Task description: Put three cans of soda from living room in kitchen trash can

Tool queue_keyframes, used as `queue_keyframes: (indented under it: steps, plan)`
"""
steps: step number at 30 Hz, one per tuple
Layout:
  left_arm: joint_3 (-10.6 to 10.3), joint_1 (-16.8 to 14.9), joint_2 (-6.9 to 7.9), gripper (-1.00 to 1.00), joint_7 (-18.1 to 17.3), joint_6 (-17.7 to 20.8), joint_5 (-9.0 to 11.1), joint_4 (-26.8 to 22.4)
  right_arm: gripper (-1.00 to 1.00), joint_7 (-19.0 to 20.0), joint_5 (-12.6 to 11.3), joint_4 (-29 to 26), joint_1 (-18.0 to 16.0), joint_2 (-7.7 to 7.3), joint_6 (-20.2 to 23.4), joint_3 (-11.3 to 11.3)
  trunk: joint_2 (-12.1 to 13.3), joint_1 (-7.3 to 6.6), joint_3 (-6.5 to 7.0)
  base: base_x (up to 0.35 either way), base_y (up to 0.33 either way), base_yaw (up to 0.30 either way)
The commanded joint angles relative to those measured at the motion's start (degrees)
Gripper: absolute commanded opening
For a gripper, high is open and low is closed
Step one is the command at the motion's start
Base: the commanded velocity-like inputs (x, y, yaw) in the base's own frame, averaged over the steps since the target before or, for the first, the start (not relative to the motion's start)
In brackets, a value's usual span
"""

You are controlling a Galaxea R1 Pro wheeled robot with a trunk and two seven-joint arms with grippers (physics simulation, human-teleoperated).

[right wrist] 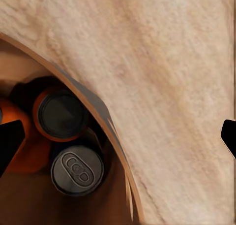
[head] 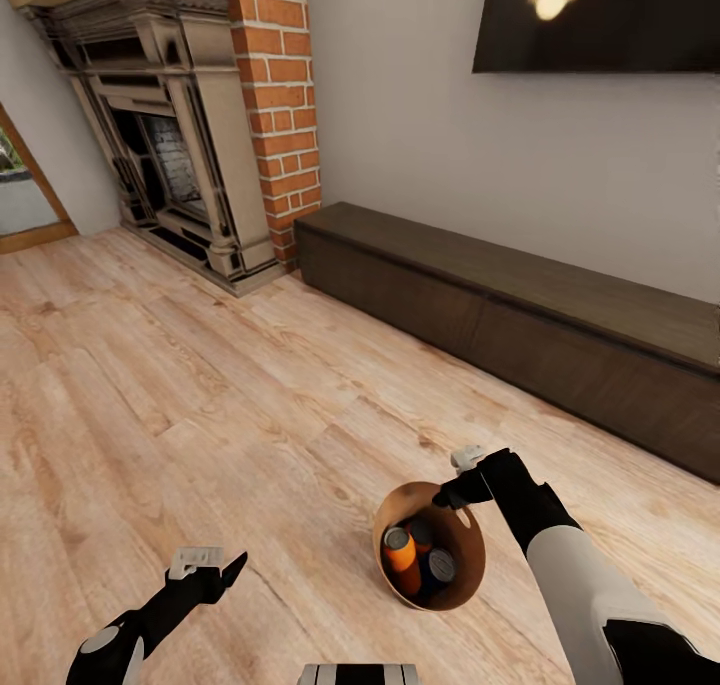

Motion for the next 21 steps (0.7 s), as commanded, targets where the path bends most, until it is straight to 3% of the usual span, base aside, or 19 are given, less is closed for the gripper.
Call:
queue_keyframes:
  steps: [1,21]
  plan:
    - [-0.01,0.00,0.00,1.00,0.00,0.00,-0.01,0.00,1.00,0.00,0.01,0.00,0.00,0.00,-0.01,0.00,0.02,-0.02,0.23,0.000,0.000,0.000]
    - [-0.04,0.00,0.00,1.00,-0.08,0.06,-0.08,0.00,1.00,-0.09,0.01,-0.09,0.00,0.09,-0.02,0.17,0.28,-0.54,4.66,0.000,0.000,0.000]
